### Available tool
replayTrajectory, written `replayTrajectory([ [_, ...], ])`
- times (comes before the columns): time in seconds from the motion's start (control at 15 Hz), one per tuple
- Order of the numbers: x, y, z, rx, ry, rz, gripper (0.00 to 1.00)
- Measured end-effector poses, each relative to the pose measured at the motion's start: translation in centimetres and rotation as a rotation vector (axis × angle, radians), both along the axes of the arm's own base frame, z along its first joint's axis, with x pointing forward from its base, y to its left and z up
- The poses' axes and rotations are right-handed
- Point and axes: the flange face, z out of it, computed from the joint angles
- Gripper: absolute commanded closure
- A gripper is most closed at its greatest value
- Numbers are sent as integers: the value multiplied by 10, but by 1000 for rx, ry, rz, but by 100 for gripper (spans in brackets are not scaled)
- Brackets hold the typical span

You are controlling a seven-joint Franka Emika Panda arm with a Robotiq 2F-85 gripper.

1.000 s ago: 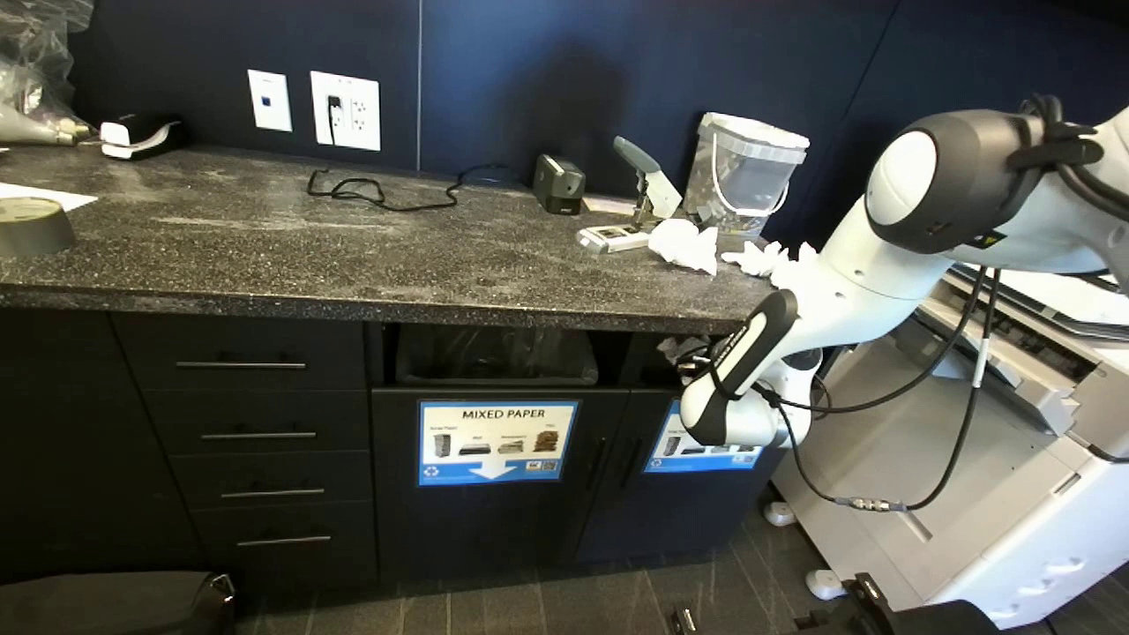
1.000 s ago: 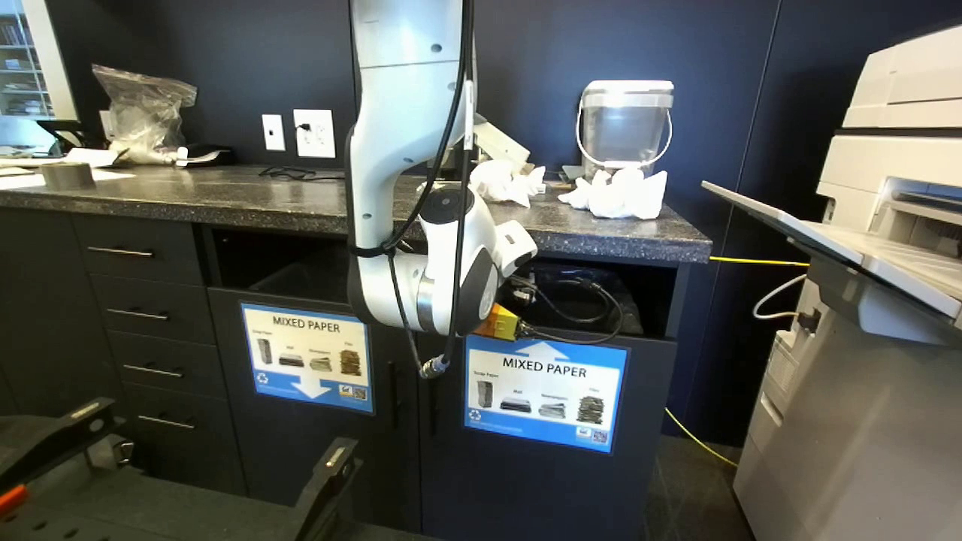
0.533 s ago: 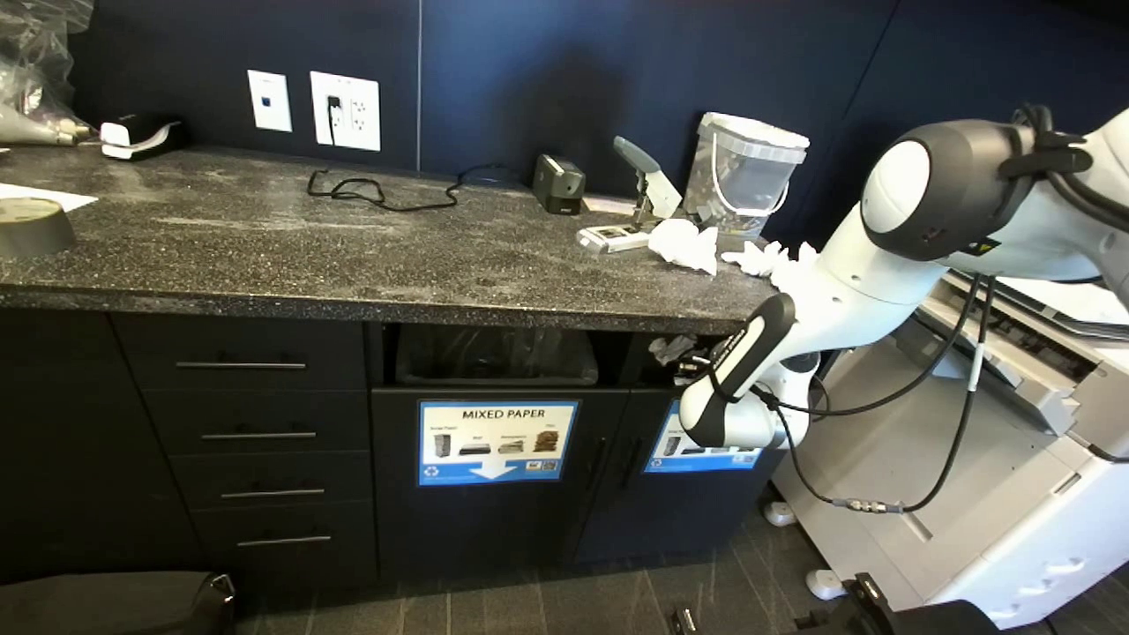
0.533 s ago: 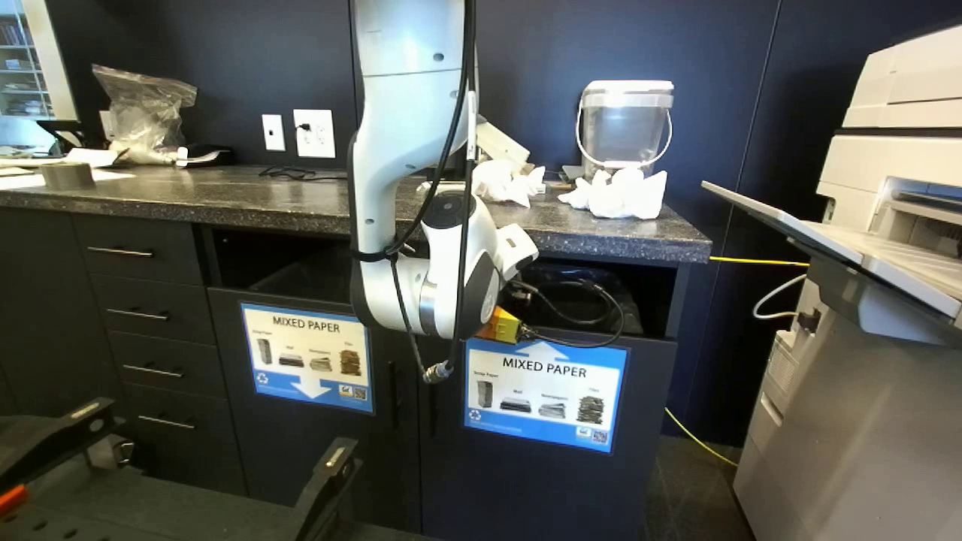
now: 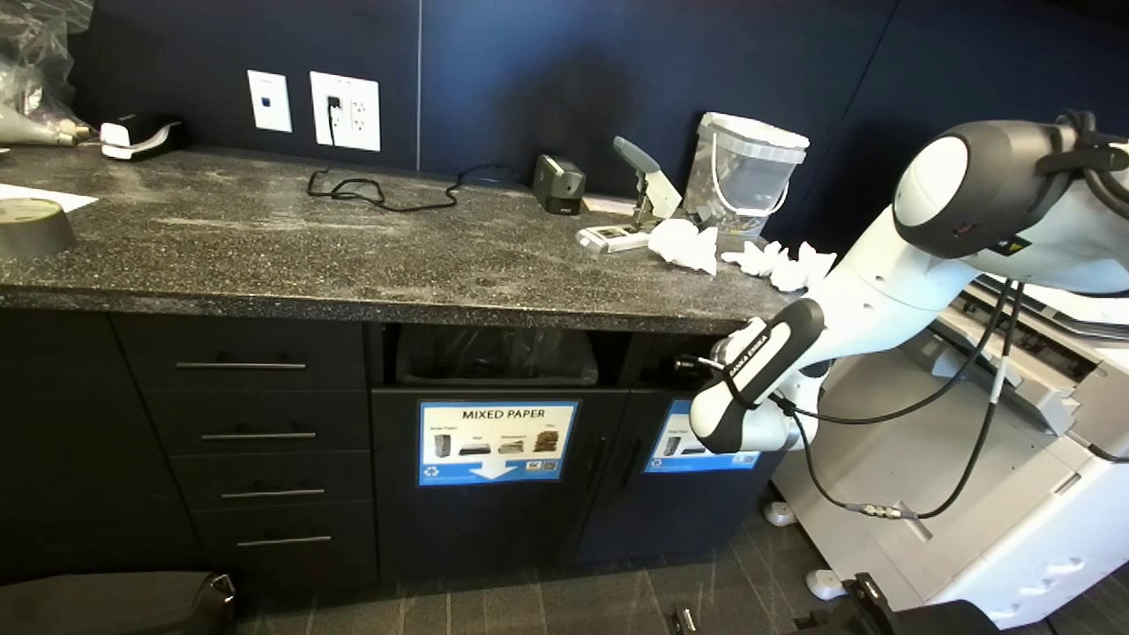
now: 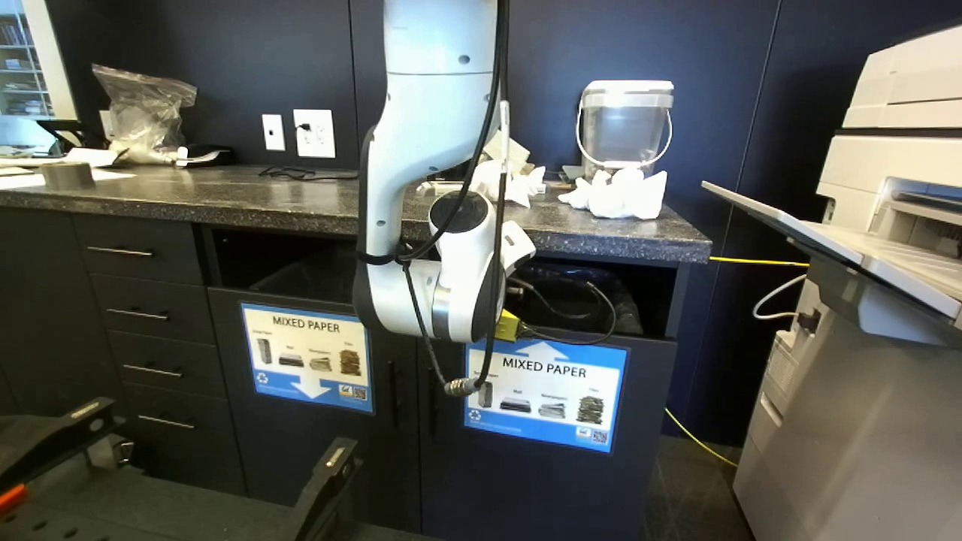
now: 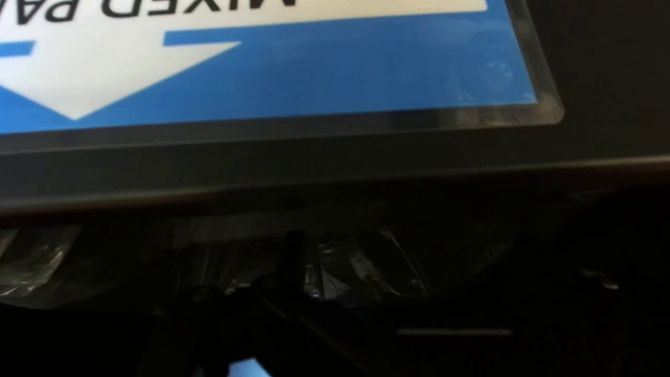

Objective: Put three crumpled papers inside the bin on the right

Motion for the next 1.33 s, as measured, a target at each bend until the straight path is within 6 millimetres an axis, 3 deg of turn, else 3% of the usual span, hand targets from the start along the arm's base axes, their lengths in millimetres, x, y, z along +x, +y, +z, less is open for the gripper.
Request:
replayTrajectory([
  [0.6, -3, -11, 5, -90, 88, 13, 0],
  [0.93, -14, -7, 38, -152, 97, 17, 0],
  [1.33, -28, 17, 86, -182, 223, 83, 0],
])
